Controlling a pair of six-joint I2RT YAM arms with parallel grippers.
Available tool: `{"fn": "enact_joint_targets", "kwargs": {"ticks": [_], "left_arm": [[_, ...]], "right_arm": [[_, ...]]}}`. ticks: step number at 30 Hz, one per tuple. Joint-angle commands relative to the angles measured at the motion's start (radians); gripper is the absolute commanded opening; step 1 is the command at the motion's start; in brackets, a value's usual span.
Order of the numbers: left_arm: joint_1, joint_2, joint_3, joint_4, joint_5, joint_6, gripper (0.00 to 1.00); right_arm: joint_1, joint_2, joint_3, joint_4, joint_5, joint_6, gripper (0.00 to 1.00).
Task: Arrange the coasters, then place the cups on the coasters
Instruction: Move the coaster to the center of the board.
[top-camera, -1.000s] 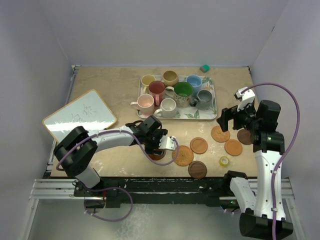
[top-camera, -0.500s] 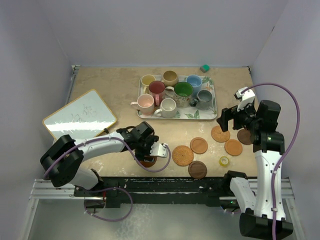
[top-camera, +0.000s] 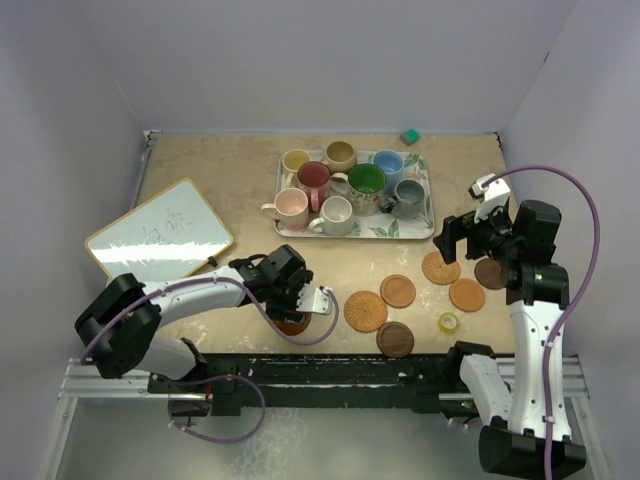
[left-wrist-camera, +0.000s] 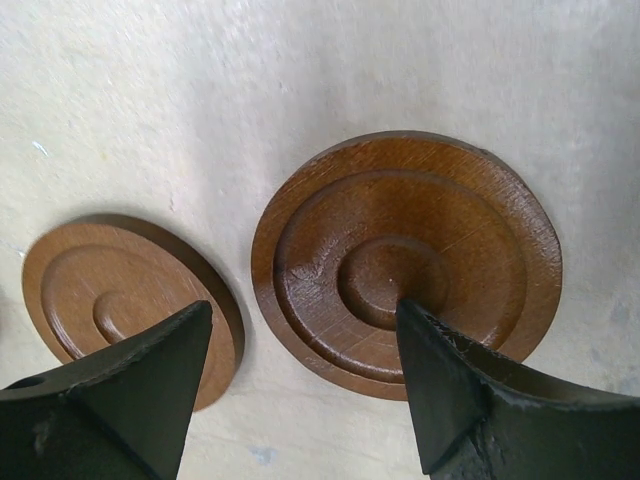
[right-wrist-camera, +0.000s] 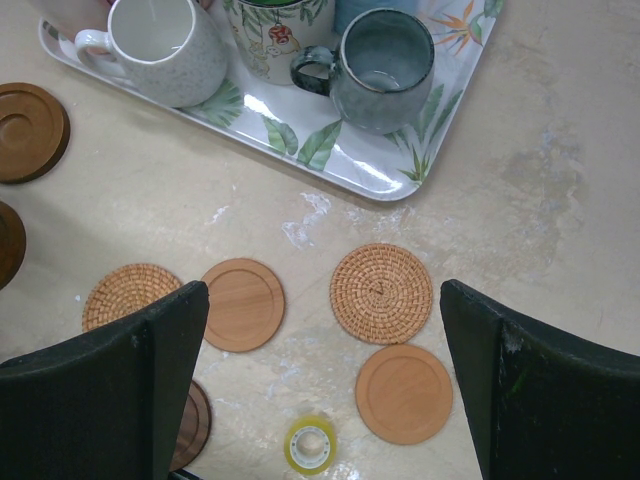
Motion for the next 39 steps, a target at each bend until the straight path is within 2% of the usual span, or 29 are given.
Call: {"fn": "enact_joint_targets", "kwargs": {"ticks": [1, 14, 22, 29, 39], "left_arm": [[0.015, -0.009, -0.044, -0.123, -0.081, 0.03, 0.72], [0.04, -0.029, -0.031, -0.124, -0.102, 0.038, 0.71], [0.038, -0.061, 0.033, -0.116, 0.032, -0.019, 0.71], [0.038, -0.048, 0.044, -0.058, 0.103, -0.007, 0.71], [0.038, 0.022, 0.07, -0.022, 0.109, 0.017, 0.71]], "right_arm": [[-0.003, -0.003, 0.018, 0.011, -0.02, -0.013, 1.0], [-0.003, 0.001, 0.018, 0.01, -0.023, -0.013, 1.0], [-0.003, 0.007, 0.015, 0.012, -0.021, -0.014, 1.0], [-0.003, 0.018, 0.015, 0.014, -0.012, -0.014, 1.0], [-0.003, 0.024, 0.015, 0.014, -0.01, -0.015, 1.0]]}}
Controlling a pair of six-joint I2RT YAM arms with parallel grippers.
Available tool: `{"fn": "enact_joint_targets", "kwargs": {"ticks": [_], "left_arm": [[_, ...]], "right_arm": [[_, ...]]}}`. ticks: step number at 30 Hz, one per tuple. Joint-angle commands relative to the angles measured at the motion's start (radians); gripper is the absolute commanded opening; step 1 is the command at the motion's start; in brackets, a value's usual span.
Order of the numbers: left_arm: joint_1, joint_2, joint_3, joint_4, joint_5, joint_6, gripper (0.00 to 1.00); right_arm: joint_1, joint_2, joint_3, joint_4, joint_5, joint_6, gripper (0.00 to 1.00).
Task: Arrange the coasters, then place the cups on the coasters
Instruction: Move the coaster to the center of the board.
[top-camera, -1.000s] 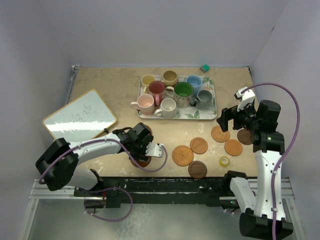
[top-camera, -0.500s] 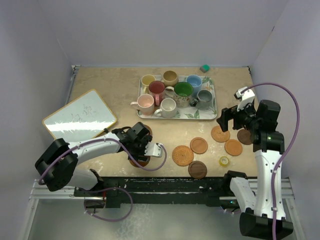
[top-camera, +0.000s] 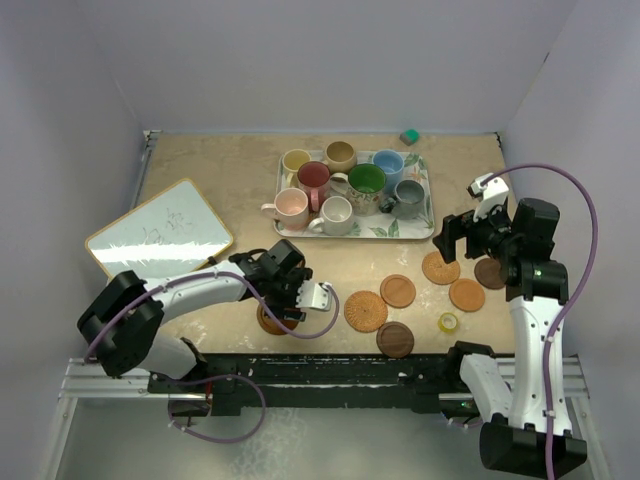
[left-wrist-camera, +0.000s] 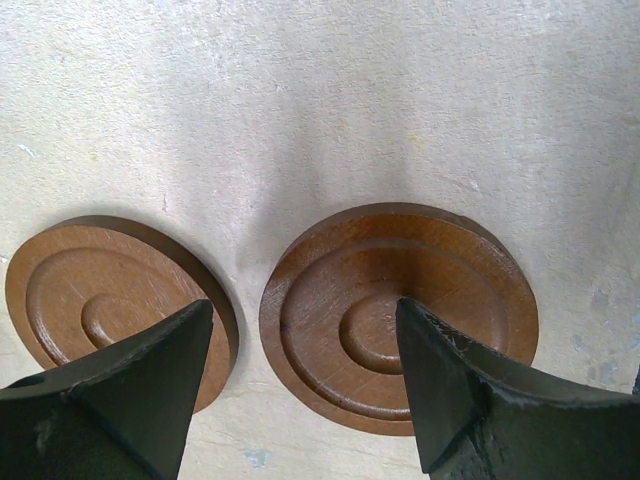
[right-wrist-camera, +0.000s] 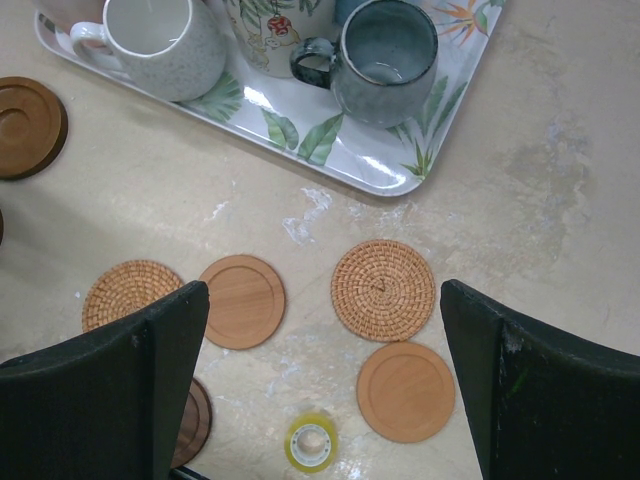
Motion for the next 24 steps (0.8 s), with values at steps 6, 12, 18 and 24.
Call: {"fn": "enact_joint_targets", "kwargs": {"ticks": [6, 12, 18, 24], "left_arm": [[0.004, 0.025, 0.028, 0.039, 0.016, 0.024, 0.7], [0.003, 0.033, 0.017, 0.072, 0.015, 0.018, 0.7], [0.003, 0.03, 0.022, 0.071, -0.003, 0.016, 0.7], [0.003, -0.044, 0.047, 0.007, -0.015, 0.015, 0.7]], "right_arm": [[-0.003, 0.004, 0.016, 0.013, -0.013, -0.014, 1.0], [-0.004, -0.001, 0.017, 0.014, -0.013, -0.013, 1.0], [-0.003, -0.005, 0.015, 0.014, -0.012, -0.014, 1.0], [-0.003, -0.003, 0.015, 0.013, -0.016, -0.015, 1.0]]}}
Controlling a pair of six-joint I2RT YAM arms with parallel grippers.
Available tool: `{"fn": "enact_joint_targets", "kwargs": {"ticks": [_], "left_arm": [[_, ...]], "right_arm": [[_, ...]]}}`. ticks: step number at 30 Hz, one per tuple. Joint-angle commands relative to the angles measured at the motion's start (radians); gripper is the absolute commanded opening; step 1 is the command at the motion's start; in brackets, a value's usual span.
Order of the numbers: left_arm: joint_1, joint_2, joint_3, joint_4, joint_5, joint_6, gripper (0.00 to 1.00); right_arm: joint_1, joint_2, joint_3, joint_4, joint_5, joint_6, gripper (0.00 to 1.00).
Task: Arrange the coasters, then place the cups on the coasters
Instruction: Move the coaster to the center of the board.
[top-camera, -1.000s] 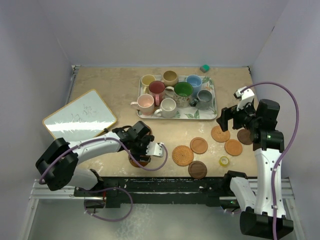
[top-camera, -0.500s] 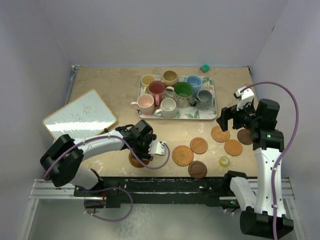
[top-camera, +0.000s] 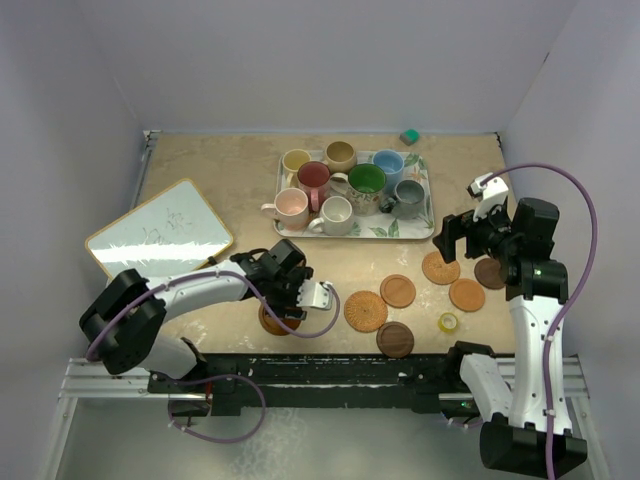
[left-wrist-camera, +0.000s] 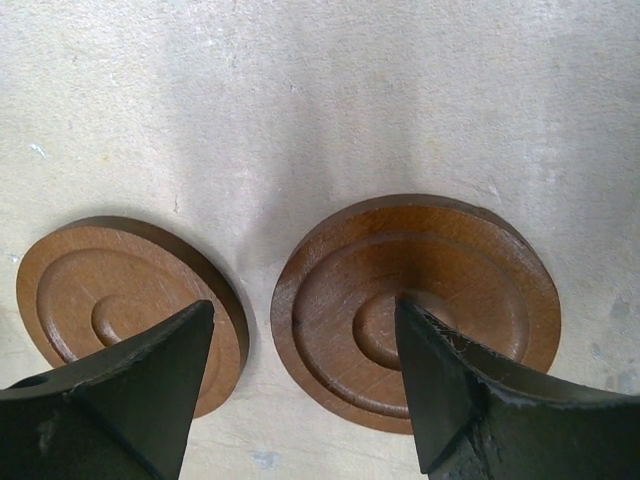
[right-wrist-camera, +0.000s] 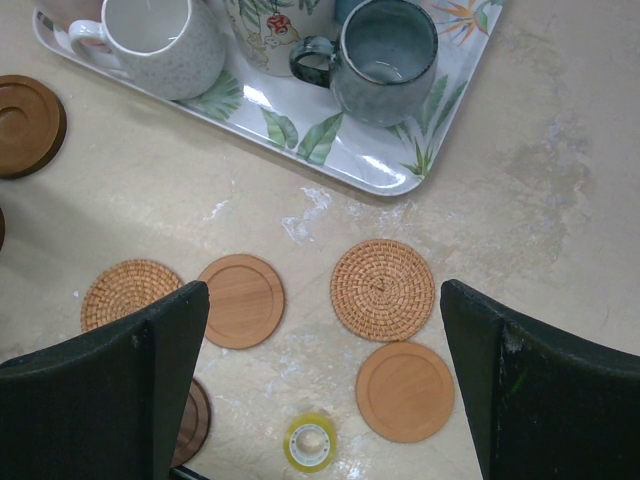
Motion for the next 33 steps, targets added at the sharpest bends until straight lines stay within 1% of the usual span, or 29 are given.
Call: {"fn": "enact_joint_targets", "kwargs": {"ticks": [1, 6, 12, 19, 25, 30, 33], "left_arm": [[0.003, -0.09, 0.05, -0.04, 0.002, 0.003, 0.7], [0.005, -0.196, 0.057, -0.069, 0.005, -0.033, 0.72], [0.012, -0.276, 0.041, -0.031, -0.066, -0.062, 0.75], [0.013, -0.298, 0.063, -0.014, -0.083, -0.102, 0.77], [0.014, -0.335, 0.029, 0.045, -0.106, -0.124, 0.8], [0.014, -0.339, 0.017, 0.081, -0.153, -0.103, 0.86], [0.013, -0.326, 0.03, 0.082, -0.154, -0.085, 0.9]], "right_arm": [[-0.003, -0.005, 0.016, 0.013, -0.019, -0.011, 1.0], [-0.003, -0.003, 0.03, -0.001, -0.03, -0.031, 1.0], [-0.003, 0.025, 0.063, -0.029, -0.027, -0.035, 1.0], [-0.003, 0.034, 0.089, -0.026, -0.024, -0.016, 1.0], [-0.002, 0.04, 0.128, -0.033, -0.016, -0.009, 1.0], [0.0, 0.054, 0.146, -0.026, -0.005, 0.0, 1.0], [0.001, 0.054, 0.138, -0.018, 0.001, 0.011, 1.0]]}}
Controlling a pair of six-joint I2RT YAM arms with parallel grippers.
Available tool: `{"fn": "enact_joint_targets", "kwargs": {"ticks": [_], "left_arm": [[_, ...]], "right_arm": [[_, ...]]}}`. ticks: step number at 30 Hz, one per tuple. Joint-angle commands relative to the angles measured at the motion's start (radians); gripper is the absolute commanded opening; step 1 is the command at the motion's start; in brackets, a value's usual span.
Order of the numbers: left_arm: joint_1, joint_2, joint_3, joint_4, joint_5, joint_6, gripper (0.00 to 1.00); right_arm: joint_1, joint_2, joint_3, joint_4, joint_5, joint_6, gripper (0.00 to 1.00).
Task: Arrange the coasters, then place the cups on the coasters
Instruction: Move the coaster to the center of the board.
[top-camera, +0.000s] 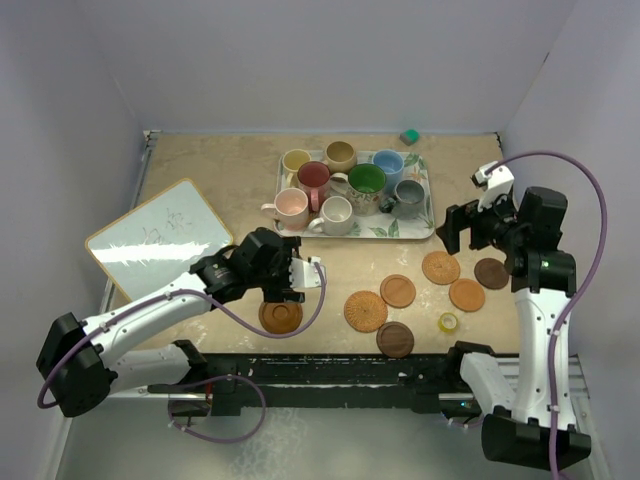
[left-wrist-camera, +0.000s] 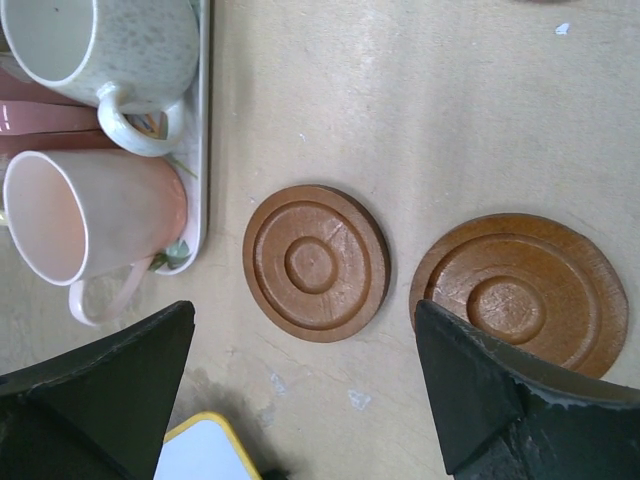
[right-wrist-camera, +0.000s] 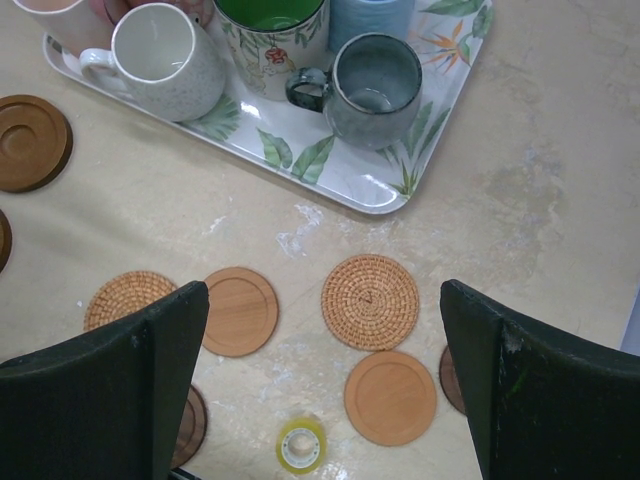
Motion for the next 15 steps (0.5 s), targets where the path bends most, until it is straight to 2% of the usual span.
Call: {"fn": "enact_joint_targets", "kwargs": {"ticks": [1, 7, 11, 15], "left_arm": [[0.007, -0.004, 0.019, 0.054, -0.021, 0.011, 0.91], [0.005, 0.025, 0.052, 0.124, 0.064, -0.011, 0.94], [-0.002, 0.116, 0.148, 0.111, 0.144, -0.058, 0.93], [-0.054, 0.203, 0.221, 0.124, 0.176, -0.091, 0.92]], "right_arm": [[0.002, 0.004, 0.02, 0.026, 0.005, 0.026, 1.0], [0.002, -0.016, -0.025, 0.068, 0.039, 0.041, 1.0], [0.002, -0.024, -0.03, 0.068, 0.065, 0.05, 1.0], [0.002, -0.045, -0.068, 0.089, 0.09, 0.05, 1.0]]}}
